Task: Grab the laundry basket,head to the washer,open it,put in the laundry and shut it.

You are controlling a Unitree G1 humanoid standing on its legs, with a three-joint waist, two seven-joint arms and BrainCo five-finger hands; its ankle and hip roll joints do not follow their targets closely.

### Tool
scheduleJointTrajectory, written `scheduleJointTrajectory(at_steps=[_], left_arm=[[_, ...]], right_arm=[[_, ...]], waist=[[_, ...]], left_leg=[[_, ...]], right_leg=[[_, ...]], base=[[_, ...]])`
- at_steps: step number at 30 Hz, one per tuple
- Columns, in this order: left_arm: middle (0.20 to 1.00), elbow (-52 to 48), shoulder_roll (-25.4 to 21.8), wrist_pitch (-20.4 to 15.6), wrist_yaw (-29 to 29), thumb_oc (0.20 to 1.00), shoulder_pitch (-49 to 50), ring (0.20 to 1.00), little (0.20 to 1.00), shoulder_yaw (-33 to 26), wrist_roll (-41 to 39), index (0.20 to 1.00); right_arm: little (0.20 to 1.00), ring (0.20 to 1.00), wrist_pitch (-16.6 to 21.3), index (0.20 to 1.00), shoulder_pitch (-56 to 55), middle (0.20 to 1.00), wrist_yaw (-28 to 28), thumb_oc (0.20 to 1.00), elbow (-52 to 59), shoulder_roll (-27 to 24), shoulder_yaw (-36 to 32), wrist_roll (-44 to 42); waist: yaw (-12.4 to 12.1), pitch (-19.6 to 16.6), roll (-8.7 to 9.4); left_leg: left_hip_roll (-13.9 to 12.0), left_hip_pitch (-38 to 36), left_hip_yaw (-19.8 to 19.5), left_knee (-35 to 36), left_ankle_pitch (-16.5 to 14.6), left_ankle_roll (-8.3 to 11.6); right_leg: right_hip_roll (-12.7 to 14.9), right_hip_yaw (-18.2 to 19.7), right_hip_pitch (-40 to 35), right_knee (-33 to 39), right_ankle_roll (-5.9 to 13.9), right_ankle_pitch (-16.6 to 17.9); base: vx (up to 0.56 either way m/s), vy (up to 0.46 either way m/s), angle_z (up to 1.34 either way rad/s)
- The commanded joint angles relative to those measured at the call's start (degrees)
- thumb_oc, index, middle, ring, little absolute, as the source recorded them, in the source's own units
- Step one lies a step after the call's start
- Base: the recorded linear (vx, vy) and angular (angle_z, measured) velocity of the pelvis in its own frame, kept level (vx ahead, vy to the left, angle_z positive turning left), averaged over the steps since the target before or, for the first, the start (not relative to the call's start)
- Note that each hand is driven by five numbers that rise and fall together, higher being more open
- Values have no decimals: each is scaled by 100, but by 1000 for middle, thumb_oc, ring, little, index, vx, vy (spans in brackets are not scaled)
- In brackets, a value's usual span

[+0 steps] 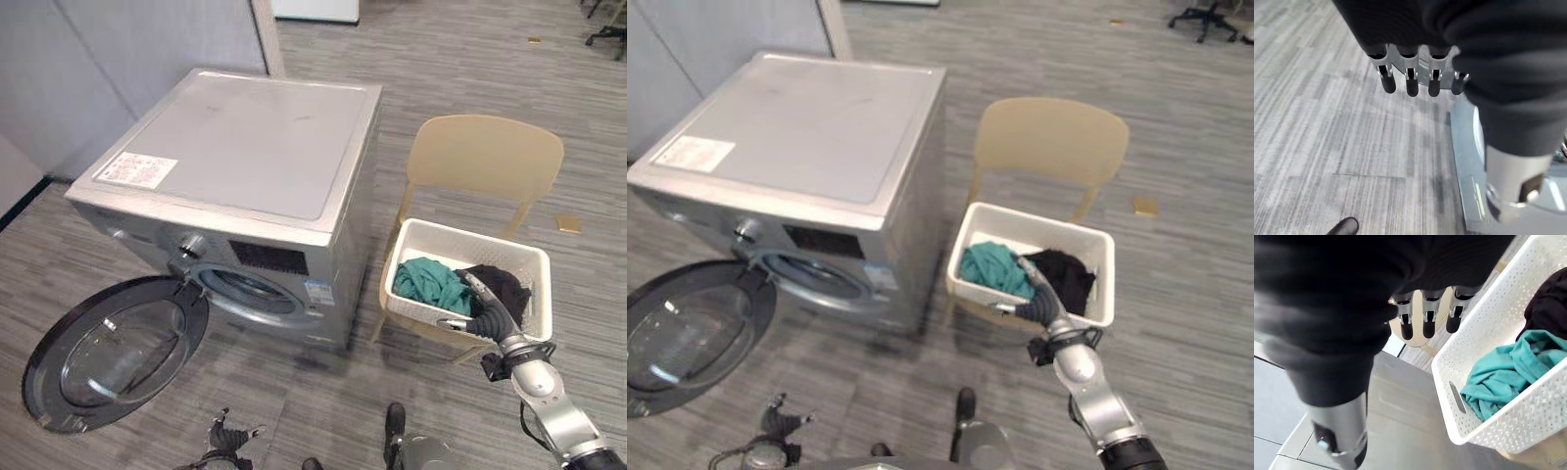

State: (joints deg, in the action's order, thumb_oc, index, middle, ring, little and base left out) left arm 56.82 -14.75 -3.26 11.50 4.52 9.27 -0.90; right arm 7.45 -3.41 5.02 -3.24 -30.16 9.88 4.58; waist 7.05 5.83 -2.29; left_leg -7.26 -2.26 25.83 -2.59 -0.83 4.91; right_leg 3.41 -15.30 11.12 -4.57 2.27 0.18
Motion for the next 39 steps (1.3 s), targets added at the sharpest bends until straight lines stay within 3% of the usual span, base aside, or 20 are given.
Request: scheduleJointTrajectory(at_steps=[1,2,3,6,8,10,15,21,27,39], left_arm=[[1000,-104,0,-176,-80,1000,-332,1000,1000,118,105,1000],[1000,-98,3,-179,-79,1000,-340,1000,1000,117,104,1000],[1000,-68,48,-204,-125,1000,-404,1000,1000,224,56,1000],[1000,-4,62,-243,-150,1000,-371,1000,1000,308,46,1000],[1000,-23,55,-263,-155,1000,-336,1000,1000,371,41,1000],[1000,-10,17,-258,-154,1000,-338,1000,1000,417,14,1000],[1000,262,-29,-222,-233,1000,-258,1000,1000,359,143,1000],[1000,307,-221,-236,-256,1000,-307,1000,1000,407,243,1000],[1000,172,-497,-286,-100,1000,-610,1000,1000,448,77,1000],[1000,-51,-570,-480,110,1000,-1065,1000,1000,856,-375,1000]], right_arm=[[1000,1000,164,1000,336,1000,154,1000,113,-266,-12,137],[1000,1000,167,1000,347,1000,158,1000,103,-267,-9,137],[1000,1000,68,1000,468,1000,159,1000,-53,-378,175,327],[1000,1000,15,1000,660,1000,189,1000,-314,-549,428,664],[1000,1000,-14,1000,865,1000,269,1000,-538,-647,590,866],[1000,1000,-82,1000,1132,1000,312,1000,-779,-700,809,1019],[1000,1000,-173,1000,1549,1000,298,1000,-1200,-912,1249,1615],[1000,1000,-223,1000,2079,1000,340,1000,-1564,-1020,1662,1916],[1000,1000,-384,1000,3268,1000,535,1000,-2413,-790,2339,2000],[1000,1000,-795,1000,5267,1000,939,1000,-5170,-361,3264,2056]], waist=[[-72,350,133],[-71,353,128],[-209,398,305],[-377,385,415],[-499,419,411],[-639,465,388],[-751,400,242],[-860,481,283],[-1130,724,373],[-1595,1288,211]], left_leg=[[88,38,-435,-1636,-144,56],[71,58,-442,-1674,-154,69],[310,564,-914,-1807,-139,-114],[532,899,-1555,-1184,-437,-236],[589,1060,-1934,-693,-264,-196],[647,1368,-2273,-377,109,-138],[626,988,-2243,131,137,-205],[699,851,-2085,73,11,-319],[784,1370,-2108,57,43,-409],[911,2518,-2445,213,545,-338]], right_leg=[[-170,467,-617,450,272,4],[-181,465,-616,452,263,2],[-89,627,-667,581,198,96],[-7,944,-815,717,312,92],[-17,1125,-904,775,347,56],[-80,1260,-899,775,345,34],[-142,1443,-991,686,337,-138],[-33,1531,-1001,491,376,-171],[32,1513,-364,380,439,-3],[89,1225,731,385,413,264]], base=[[65,-116,-42],[-5,-131,-77],[22,-74,-86],[148,13,-67],[132,63,-42],[60,45,-49],[132,130,-43],[67,116,-21],[-58,33,-2],[-78,-7,13]])
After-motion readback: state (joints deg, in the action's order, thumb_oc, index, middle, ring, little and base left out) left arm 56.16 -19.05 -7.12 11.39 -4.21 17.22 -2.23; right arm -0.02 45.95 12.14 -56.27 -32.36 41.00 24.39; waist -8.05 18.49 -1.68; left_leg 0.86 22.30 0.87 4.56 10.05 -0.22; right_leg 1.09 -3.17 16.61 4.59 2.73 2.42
